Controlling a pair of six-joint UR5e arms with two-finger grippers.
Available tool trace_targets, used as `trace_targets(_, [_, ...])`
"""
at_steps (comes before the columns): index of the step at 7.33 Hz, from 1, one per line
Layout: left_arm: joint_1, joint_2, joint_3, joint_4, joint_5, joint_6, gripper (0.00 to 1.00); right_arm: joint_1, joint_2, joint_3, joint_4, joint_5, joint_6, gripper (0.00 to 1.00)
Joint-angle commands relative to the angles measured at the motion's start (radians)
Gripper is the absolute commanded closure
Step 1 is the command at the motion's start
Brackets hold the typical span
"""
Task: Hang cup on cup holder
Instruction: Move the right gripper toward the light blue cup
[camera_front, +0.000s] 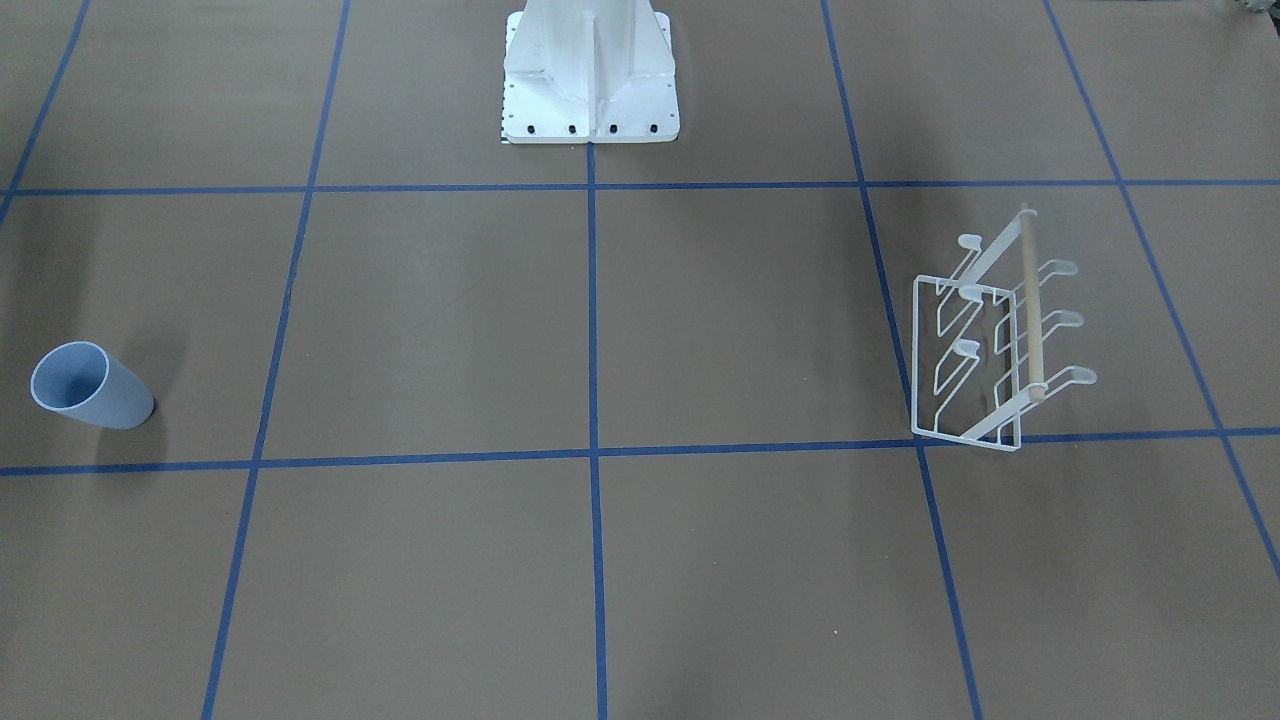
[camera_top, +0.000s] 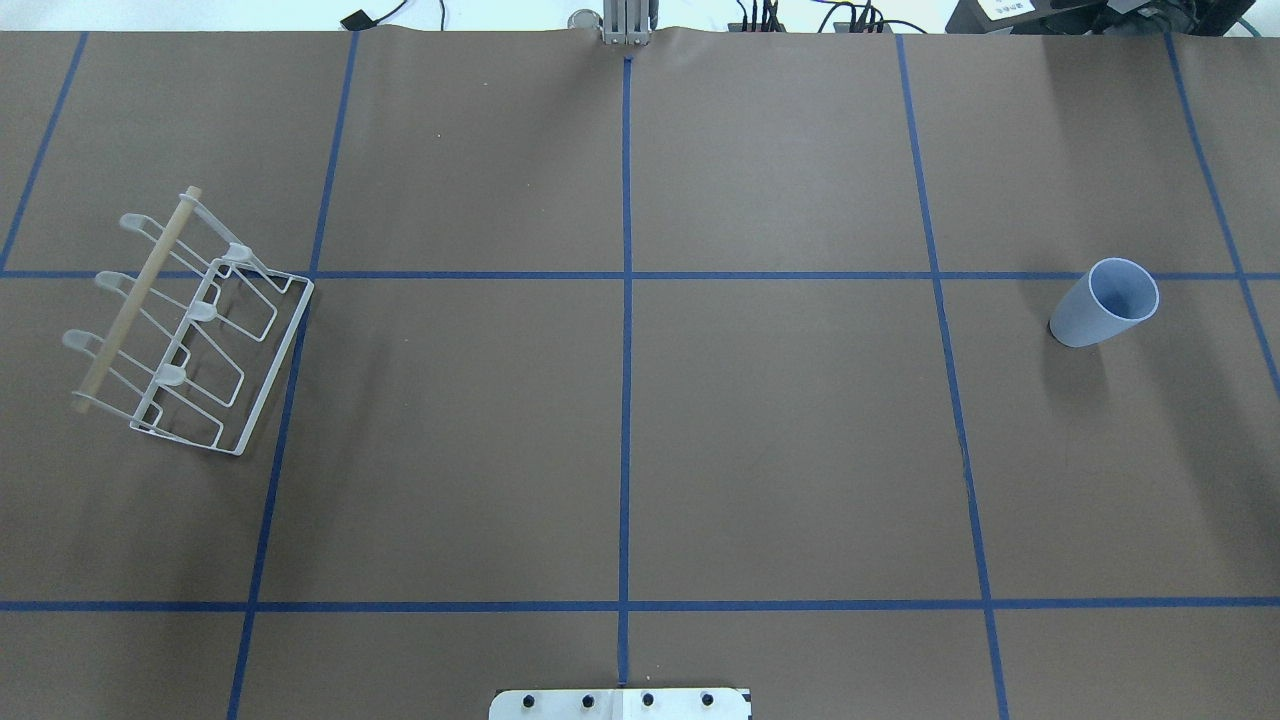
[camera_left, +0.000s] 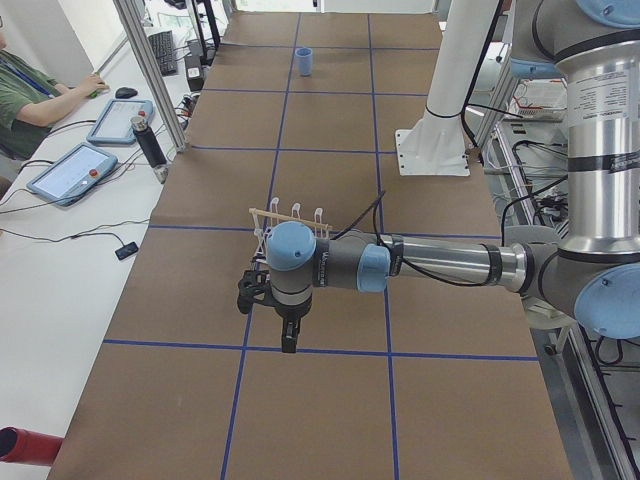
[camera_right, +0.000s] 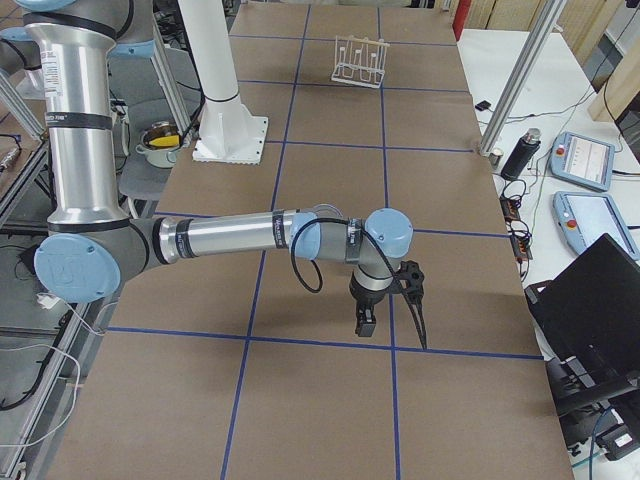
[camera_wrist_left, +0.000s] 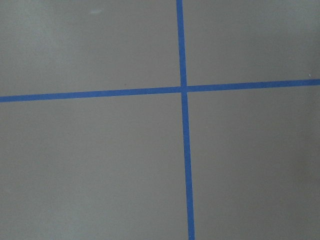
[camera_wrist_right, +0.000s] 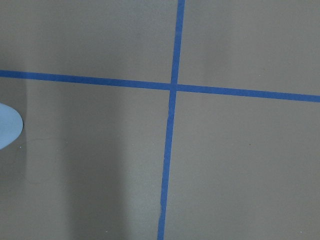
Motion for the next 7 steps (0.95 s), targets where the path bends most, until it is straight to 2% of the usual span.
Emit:
trace_targets(1, [0.0, 0.004, -0.002, 0.0, -0.001, 0.0, 0.01, 0.001, -0.004, 0.002, 0.0, 0.002, -0.001, 0.0])
trace_targets(6, [0.003, -0.003, -0.018, 0.003, 0.01, 0.0, 0.01, 0.0, 0.007, 0.034, 0.006, 0.0, -0.002, 0.0])
trace_targets(7, [0.005, -0.01, -0.022, 0.001, 0.001, 0.0, 0.01, 0.0, 0.01, 0.037, 0.096, -0.003, -0.001, 0.0])
